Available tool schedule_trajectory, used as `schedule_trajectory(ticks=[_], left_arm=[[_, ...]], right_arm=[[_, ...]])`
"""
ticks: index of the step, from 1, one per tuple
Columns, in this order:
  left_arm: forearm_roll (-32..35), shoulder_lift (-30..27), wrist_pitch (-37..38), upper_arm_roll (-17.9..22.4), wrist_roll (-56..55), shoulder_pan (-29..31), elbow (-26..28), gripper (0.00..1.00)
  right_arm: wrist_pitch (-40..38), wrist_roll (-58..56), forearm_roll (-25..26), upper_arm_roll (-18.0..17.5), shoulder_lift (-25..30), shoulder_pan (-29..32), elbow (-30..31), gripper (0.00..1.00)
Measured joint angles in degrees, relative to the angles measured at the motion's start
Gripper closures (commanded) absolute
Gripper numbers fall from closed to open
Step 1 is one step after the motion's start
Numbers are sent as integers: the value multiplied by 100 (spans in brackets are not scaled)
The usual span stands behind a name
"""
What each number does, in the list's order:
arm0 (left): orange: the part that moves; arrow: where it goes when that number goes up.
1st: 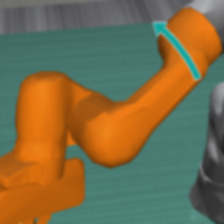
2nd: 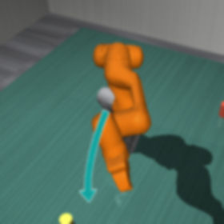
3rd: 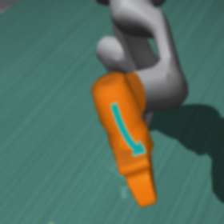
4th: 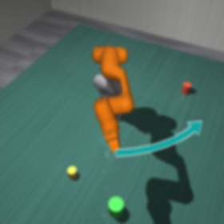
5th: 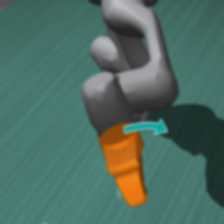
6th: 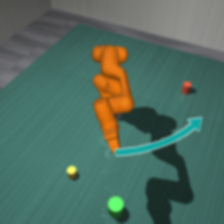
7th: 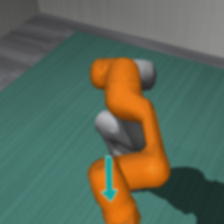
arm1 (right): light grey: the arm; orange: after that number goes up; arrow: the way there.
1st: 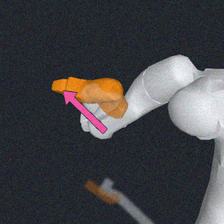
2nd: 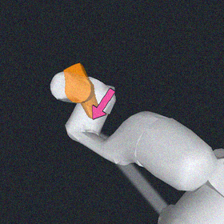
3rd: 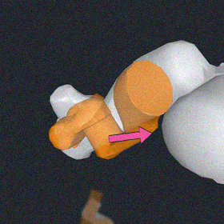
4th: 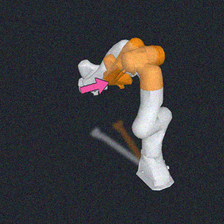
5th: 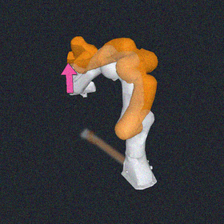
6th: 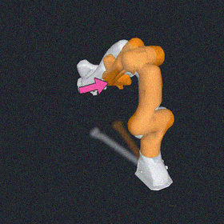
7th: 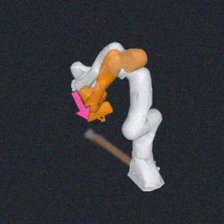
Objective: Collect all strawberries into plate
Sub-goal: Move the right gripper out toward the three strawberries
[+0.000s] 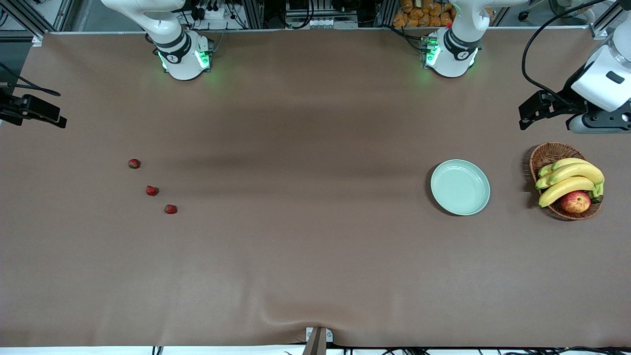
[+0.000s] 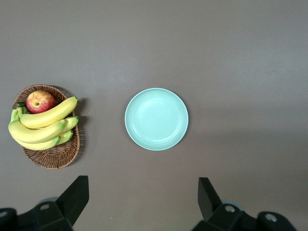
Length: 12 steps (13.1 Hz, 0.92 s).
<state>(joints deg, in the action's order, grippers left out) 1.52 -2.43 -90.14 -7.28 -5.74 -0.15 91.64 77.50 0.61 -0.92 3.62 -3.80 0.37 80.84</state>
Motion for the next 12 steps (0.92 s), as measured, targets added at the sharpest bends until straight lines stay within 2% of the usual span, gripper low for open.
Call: schedule_trajectory(ticks=[12], left_arm=[[8,11,432,58,18,2,-231,0]], right_arm=[[-8,0,-9,-15,-52,-17,-1,0]])
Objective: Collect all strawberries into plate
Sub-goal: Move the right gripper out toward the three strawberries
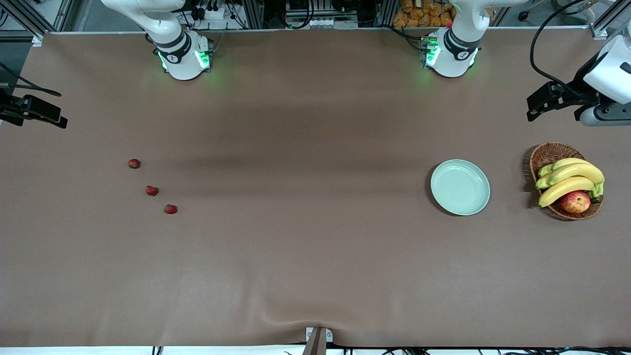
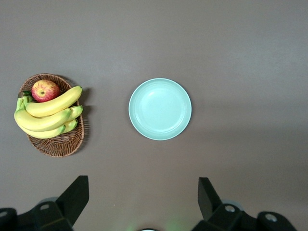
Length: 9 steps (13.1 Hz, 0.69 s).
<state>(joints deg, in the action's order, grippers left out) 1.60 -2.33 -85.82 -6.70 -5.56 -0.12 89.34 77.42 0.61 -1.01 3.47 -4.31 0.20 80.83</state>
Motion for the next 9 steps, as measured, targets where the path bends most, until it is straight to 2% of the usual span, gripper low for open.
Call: schedule_trajectory(ticks=[6,9], left_arm=[[-33,4,4,-7,0,2,0,0],[-33,4,5,-2,0,4,-6,0]], right_arm=[[-86,-39,-3,-36,-223,-22,13,0],[-67,-39,3,-13,-630,-9,56,0]])
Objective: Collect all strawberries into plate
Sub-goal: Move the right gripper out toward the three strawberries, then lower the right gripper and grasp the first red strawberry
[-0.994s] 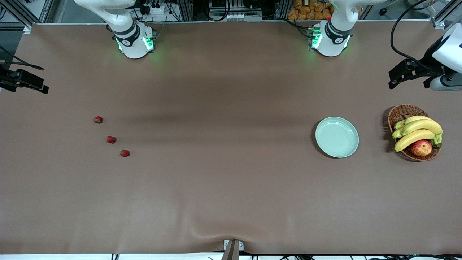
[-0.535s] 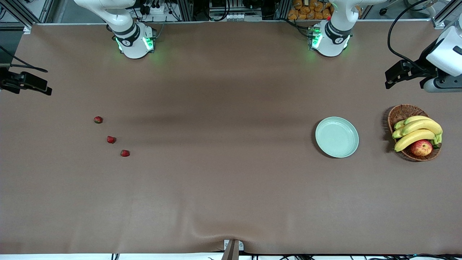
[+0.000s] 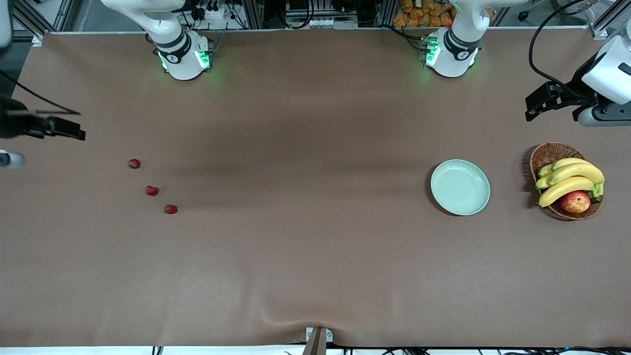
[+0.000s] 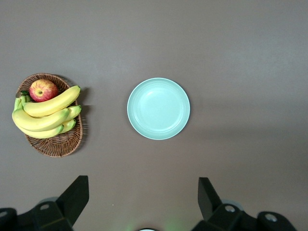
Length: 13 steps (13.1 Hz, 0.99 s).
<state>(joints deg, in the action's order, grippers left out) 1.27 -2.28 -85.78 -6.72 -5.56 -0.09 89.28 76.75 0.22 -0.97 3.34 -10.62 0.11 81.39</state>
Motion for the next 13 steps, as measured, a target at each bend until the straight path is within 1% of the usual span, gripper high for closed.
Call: schedule_trajectory(ticks=[3,5,9,11,13], left_arm=[[0,0,1,7,0,2,-5,0],[0,0,1,8,0,2,-5,0],[0,5,1,7,0,0,-4,0],[0,11,1,7,0,0,-1,0],[0,15,1,7,0,0,-1,0]], right_arm=[[196,0,2,2,-528,-4,65,0],[690,0,2,-6,-757,-19,359,0],[2573,-9,-3,-19,-1090,-43,1560,0],[3435,-20,-3,-31,-1458,-120,1876,0],[3996,-20,-4,-37,-1825,-265,1946,0]])
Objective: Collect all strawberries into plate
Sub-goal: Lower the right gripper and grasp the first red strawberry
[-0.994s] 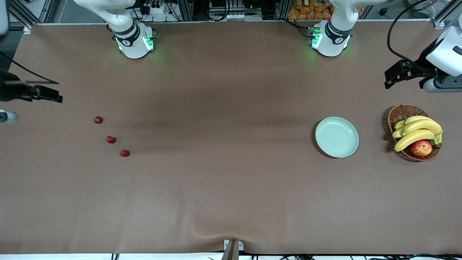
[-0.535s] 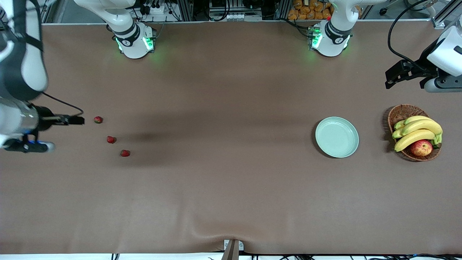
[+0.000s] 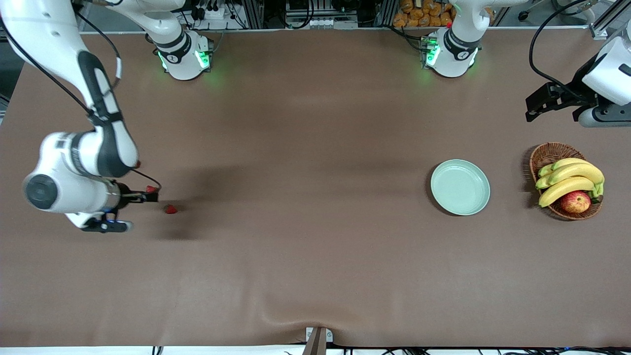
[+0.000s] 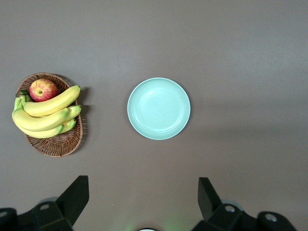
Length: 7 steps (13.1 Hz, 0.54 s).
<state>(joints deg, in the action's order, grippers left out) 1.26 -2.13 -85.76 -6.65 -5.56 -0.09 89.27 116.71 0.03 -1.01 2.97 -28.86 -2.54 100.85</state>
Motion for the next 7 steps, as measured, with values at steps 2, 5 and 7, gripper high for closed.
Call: schedule_trajectory(ticks=[2,5,7], left_arm=[[0,1,0,0,0,0,2,0],[0,3,0,0,0,0,8,0],[0,5,0,0,0,0,10,0]], right_arm=[[430,2,0,-2,-273,-115,16,0],[832,2,-1,-1,-542,-162,18,0],[1024,2,-1,4,-658,-162,18,0]])
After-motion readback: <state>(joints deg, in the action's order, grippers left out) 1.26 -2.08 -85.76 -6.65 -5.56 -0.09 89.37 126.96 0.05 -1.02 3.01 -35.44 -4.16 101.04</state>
